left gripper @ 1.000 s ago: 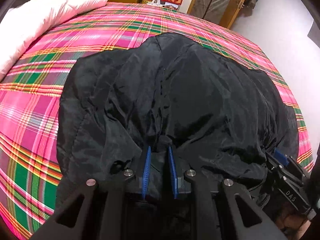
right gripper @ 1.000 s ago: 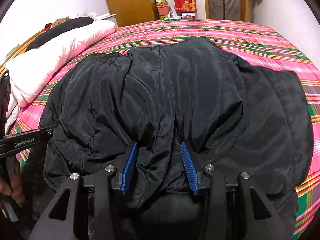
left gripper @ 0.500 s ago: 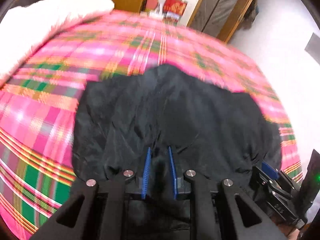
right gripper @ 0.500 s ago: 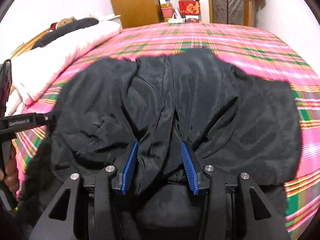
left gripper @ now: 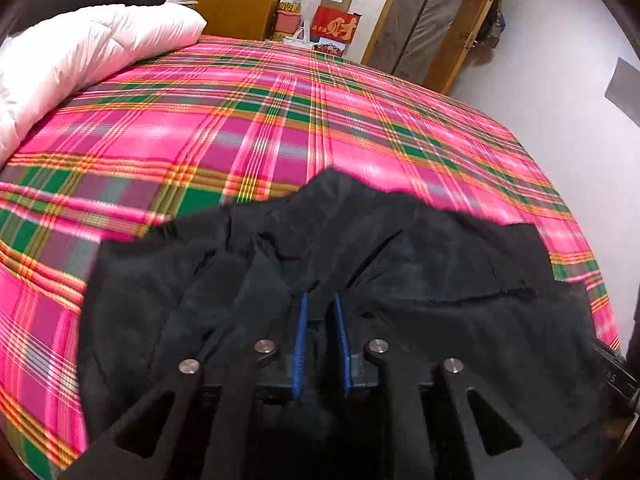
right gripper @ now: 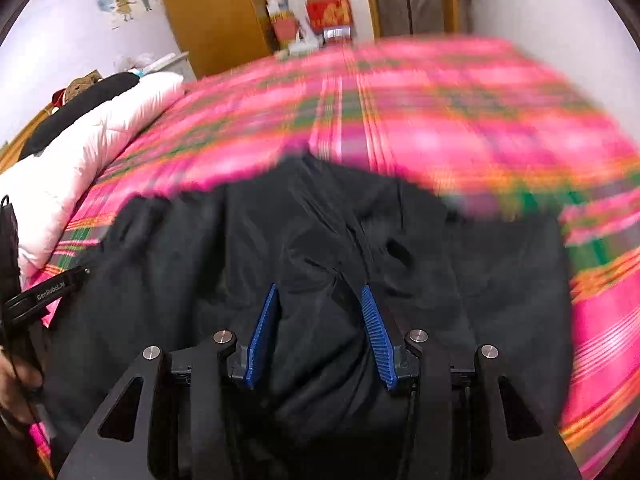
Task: Fold large clothes
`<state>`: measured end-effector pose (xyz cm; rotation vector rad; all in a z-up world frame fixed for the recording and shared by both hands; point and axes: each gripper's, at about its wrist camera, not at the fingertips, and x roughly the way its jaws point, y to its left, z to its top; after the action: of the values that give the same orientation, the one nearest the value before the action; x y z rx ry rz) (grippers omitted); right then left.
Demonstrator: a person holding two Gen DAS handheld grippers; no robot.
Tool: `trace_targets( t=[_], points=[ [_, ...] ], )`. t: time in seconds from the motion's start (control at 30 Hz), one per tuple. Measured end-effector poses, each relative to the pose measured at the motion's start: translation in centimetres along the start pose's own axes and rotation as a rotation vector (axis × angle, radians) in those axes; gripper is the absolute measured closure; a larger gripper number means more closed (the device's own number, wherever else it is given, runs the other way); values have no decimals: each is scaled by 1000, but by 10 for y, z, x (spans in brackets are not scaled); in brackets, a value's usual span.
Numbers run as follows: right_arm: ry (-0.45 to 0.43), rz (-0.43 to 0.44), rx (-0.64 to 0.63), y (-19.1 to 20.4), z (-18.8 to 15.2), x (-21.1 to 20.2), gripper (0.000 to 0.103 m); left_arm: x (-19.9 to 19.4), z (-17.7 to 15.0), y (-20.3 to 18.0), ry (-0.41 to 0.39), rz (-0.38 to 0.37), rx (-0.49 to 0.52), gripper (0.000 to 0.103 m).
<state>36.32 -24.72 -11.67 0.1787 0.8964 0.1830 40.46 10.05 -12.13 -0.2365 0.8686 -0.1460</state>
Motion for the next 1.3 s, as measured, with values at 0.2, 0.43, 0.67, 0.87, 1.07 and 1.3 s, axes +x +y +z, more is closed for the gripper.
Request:
trace_targets(
  t=[0.2,0.43,0.67,0.87,1.07,1.3],
  points=[
    [1,-41,-27,7,-3,1,60,0,-9,-8,-34,47,39,89],
    [-119,29,-5,34,8,-84,60,-83,-15,-14,-86,-35,9,90],
    [34,45,-108,67,-37,-55,64,-79,-61,-24,37,-5,31,89],
    [50,34,-125,60,-46,-40,68,-61,-68,-20,63,21,25,90],
    [53,9,-122,67,-40,-48,68,-74,-66,-29,78,37,26,90],
    [-53,51,-120,86,-51,-104,68,-120,-75,-50,13,30,72,90]
  ],
)
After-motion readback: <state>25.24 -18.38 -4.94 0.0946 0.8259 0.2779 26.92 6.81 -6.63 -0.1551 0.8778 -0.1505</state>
